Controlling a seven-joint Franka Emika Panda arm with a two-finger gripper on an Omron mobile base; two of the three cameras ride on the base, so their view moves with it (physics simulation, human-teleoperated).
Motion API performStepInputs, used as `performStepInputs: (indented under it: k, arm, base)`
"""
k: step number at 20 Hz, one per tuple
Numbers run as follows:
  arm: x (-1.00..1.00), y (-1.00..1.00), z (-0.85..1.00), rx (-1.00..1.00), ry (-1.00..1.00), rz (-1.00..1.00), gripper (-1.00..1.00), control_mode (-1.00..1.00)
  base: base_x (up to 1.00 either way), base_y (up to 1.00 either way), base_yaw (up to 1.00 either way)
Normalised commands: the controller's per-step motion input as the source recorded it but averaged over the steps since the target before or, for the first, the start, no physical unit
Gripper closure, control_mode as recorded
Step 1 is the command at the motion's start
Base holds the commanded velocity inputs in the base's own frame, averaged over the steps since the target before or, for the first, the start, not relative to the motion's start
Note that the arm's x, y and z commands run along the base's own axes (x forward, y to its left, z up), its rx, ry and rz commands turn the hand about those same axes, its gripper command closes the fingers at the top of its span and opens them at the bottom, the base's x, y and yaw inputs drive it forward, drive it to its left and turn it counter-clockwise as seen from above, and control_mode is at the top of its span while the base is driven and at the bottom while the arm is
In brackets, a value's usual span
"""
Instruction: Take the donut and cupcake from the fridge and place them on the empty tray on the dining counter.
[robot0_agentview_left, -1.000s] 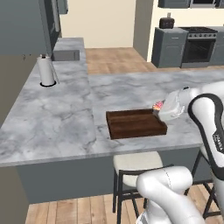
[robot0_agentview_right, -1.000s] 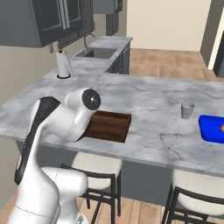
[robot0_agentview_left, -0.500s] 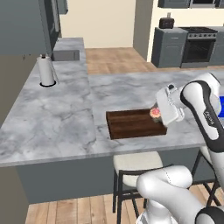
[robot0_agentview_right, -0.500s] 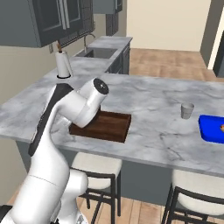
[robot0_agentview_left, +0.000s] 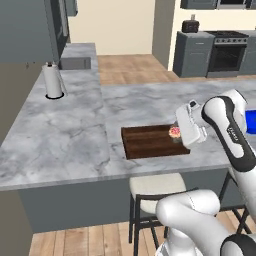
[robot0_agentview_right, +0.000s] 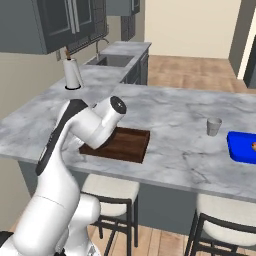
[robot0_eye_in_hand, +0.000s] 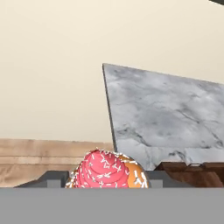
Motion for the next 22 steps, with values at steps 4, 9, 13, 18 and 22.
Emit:
performStepInputs:
  k: [4,9,13,18,22]
  arm:
    - [0.4,0.0,-0.11,0.13,0.3,-0.05,1.0,-1.0]
    - [0.25,-0.04,-0.12,0.02,0.07,-0.06,1.0,-1.0]
    - [0.21,0.0,-0.05,0.0,0.25,-0.07,1.0,-1.0]
    - [0.14,0.0,-0.11,0.0,0.2,-0.06,1.0,-1.0]
    - [0.01,0.0,-0.08,0.02,-0.06,0.0,1.0,-1.0]
  base:
    - [0.0,0.0,0.0]
    - [0.0,0.0,0.0]
    - [0.0,0.0,0.0]
    - [0.0,0.0,0.0]
    - [0.0,0.0,0.0]
